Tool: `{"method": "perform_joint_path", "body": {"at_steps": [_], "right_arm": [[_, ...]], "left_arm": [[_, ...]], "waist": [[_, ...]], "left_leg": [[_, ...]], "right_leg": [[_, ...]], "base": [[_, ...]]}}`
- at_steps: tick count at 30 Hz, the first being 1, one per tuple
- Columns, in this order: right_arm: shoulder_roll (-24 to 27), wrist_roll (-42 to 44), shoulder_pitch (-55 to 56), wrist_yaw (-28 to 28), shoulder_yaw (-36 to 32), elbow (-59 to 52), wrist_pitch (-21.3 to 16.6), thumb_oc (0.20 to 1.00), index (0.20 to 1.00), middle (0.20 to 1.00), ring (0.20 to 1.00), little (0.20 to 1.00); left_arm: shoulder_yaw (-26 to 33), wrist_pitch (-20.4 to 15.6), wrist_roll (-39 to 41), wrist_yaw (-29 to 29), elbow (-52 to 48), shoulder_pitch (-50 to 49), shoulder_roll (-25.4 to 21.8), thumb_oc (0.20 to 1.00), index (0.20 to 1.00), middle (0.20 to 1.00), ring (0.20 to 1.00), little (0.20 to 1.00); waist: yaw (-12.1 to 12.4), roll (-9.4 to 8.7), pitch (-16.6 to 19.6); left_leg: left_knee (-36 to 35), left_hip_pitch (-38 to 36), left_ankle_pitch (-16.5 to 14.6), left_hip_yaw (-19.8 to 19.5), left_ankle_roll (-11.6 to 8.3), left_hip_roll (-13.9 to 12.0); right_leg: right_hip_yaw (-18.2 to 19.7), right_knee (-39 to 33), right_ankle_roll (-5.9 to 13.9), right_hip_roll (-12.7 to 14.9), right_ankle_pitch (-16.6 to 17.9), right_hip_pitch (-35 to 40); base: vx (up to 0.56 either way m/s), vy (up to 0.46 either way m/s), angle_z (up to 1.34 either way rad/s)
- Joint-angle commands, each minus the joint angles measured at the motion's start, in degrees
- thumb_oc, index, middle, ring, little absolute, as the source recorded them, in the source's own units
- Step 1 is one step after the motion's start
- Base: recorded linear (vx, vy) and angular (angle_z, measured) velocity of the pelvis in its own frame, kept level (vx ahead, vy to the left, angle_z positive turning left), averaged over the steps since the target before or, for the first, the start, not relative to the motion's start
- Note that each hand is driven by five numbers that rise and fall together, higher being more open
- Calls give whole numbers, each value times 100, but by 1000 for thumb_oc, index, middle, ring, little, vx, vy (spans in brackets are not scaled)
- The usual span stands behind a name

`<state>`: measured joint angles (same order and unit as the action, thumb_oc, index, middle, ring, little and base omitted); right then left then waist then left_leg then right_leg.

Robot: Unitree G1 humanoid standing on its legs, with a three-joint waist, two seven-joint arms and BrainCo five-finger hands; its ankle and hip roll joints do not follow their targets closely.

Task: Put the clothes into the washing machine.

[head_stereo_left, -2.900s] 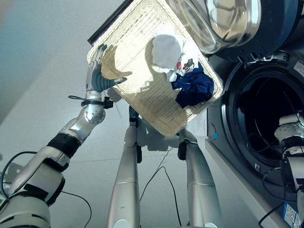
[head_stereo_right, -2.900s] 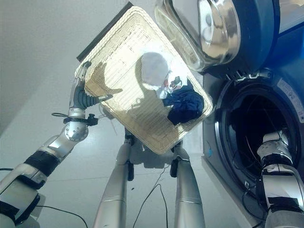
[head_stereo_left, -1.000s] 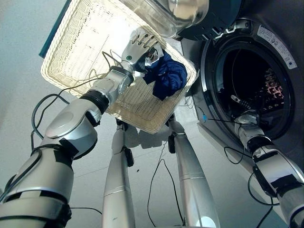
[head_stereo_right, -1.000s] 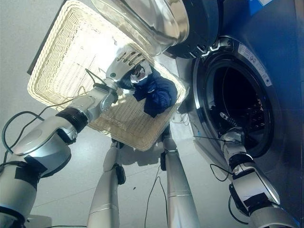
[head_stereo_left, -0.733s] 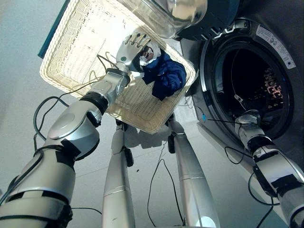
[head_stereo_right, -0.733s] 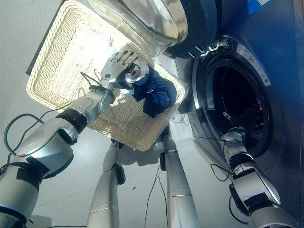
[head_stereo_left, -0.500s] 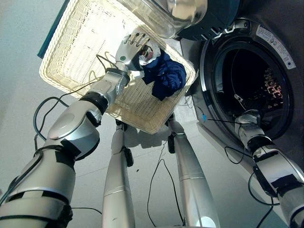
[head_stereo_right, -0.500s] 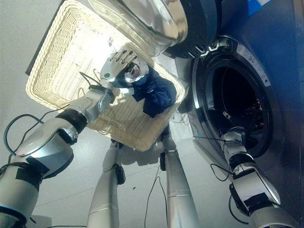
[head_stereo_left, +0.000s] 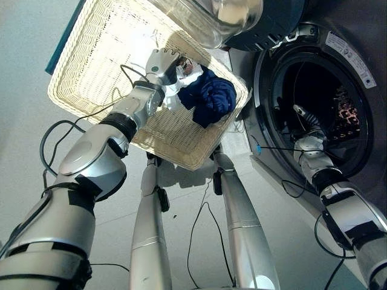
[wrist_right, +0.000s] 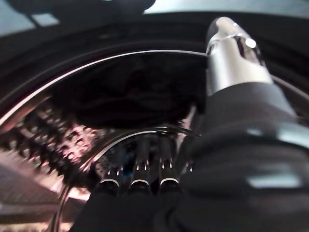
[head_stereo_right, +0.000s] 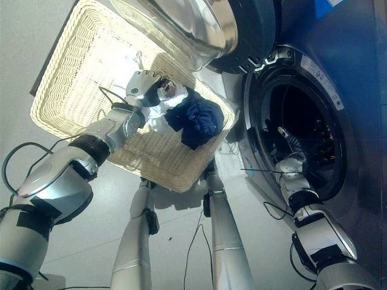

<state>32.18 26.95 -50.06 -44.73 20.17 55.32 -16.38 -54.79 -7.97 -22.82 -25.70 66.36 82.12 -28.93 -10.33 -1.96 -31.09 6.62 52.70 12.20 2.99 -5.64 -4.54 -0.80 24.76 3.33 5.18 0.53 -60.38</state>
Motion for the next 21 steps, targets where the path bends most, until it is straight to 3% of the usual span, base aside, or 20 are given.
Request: {"method": "perform_joint_path", "body": {"at_steps": [1,6,7,8,11,12,14,16,17,21], "right_arm": [[54,354,165,-309,-99,-283,-499,1000,1000,1000,1000,1000],[-91,694,342,-188,-182,-979,-926,1000,1000,1000,1000,1000],[-201,707,526,-39,-204,-1555,-1106,1000,1000,1000,1000,1000],[-234,676,597,-34,-217,-1758,-1106,1000,1000,1000,1000,1000],[-535,345,1059,321,-418,-2641,-1220,1000,1000,1000,1000,1000],[-579,272,1140,376,-455,-2812,-1204,1000,1000,1000,1000,1000],[-839,-87,1553,576,-610,-3555,-1096,1000,1000,1000,1000,1000],[-928,-215,1705,623,-689,-3855,-983,1000,1000,1000,1000,1000],[-1012,-324,1856,664,-768,-4131,-919,1000,1000,1000,1000,1000],[-1186,-472,2135,743,-930,-4563,-855,1000,1000,1000,1000,1000]], "left_arm": [[290,23,439,296,398,-455,-57,200,200,200,200,200],[807,-432,1573,-2,162,-673,-108,200,200,200,200,200],[1288,-740,2138,-125,-139,-878,-126,200,200,200,200,200],[1419,-759,2250,-99,-263,-944,-137,200,200,200,200,200],[2280,-1421,3359,12,-996,-1491,-71,200,200,200,200,200],[2438,-1514,3532,87,-1165,-1608,-43,200,200,200,200,200],[2952,-2077,4171,305,-1893,-2193,141,200,200,200,200,200],[3132,-2317,4289,395,-2222,-2458,228,200,200,200,200,200],[3340,-2639,4513,664,-2597,-2724,325,200,200,200,200,200],[3730,-3092,4696,1220,-3349,-3214,619,200,200,200,200,200]], "waist": [[-7,-211,130],[9,-224,130],[24,-221,130],[29,-220,130],[73,-191,130],[85,-187,130],[135,-158,130],[163,-140,130],[199,-112,130],[259,-34,130]], "left_leg": [[699,134,-724,232,-149,141],[678,117,-712,219,-160,144],[653,108,-700,215,-168,153],[649,110,-700,208,-170,158],[617,77,-703,160,-164,191],[611,76,-703,155,-158,196],[588,56,-704,124,-141,223],[576,53,-703,104,-132,241],[554,53,-701,90,-121,255],[490,18,-690,83,-89,283]], "right_leg": [[-145,-1163,572,-239,951,277],[-141,-1156,564,-249,927,296],[-140,-1171,552,-254,912,312],[-137,-1174,548,-254,907,312],[-129,-1165,526,-266,868,349],[-131,-1158,523,-267,863,348],[-136,-1142,516,-271,837,377],[-148,-1147,509,-263,834,388],[-159,-1148,502,-257,825,391],[-158,-1140,486,-259,804,421]], "base": [[0,0,0],[0,0,0],[0,0,0],[0,0,0],[0,0,0],[0,0,0],[-21,-39,2],[-20,-23,4],[-15,-7,5],[-5,3,2]]}}
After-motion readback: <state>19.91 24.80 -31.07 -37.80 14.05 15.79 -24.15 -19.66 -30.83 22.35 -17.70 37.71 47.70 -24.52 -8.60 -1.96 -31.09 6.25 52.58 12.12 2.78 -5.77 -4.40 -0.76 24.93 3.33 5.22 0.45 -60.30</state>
